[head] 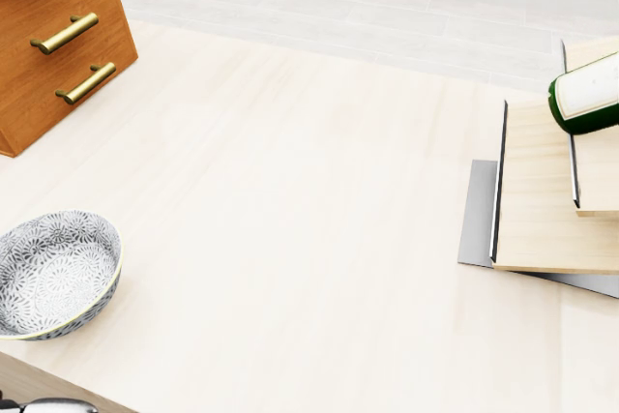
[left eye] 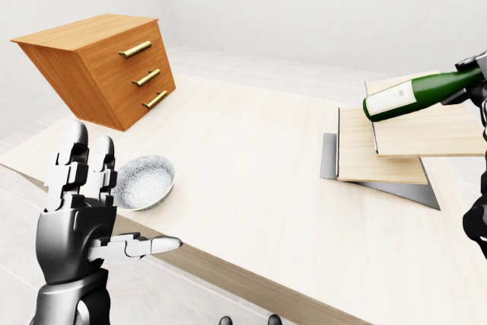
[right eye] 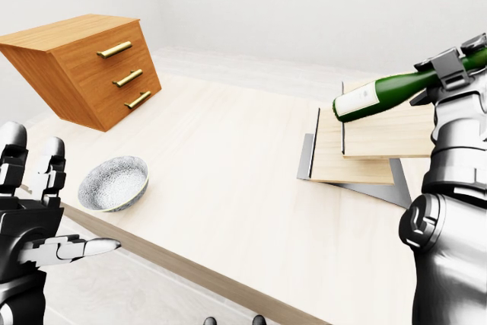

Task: Put the wine bottle on the wine rack.

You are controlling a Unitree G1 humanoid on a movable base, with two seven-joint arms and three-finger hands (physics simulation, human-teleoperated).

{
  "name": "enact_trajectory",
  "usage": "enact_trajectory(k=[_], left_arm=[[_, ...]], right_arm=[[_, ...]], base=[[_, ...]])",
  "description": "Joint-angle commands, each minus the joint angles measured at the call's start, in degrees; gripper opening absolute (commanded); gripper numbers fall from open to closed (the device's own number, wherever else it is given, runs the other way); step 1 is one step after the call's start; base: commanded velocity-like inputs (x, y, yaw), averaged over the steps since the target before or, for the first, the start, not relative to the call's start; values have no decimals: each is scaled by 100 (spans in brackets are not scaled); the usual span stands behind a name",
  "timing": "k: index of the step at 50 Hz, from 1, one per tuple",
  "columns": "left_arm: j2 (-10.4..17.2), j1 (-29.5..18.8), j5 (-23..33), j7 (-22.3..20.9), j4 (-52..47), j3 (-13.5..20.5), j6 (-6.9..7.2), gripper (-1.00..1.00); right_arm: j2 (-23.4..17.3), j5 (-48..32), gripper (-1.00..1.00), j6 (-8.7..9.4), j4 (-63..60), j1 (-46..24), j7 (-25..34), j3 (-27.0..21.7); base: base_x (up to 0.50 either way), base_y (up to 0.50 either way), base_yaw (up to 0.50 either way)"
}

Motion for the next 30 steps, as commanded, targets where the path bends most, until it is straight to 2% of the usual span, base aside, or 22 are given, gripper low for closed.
enact_trajectory(k=[1,30], left_arm=[[-1,-11,34,-1,42,-21,0,100],[-12,37,38,-12,15,-13,0,100]], right_arm=[[88,168,-100,0,82,93,41,-65],[92,17,-100,0,265,258,84,-87]], base=[[0,0,0],[0,0,0]])
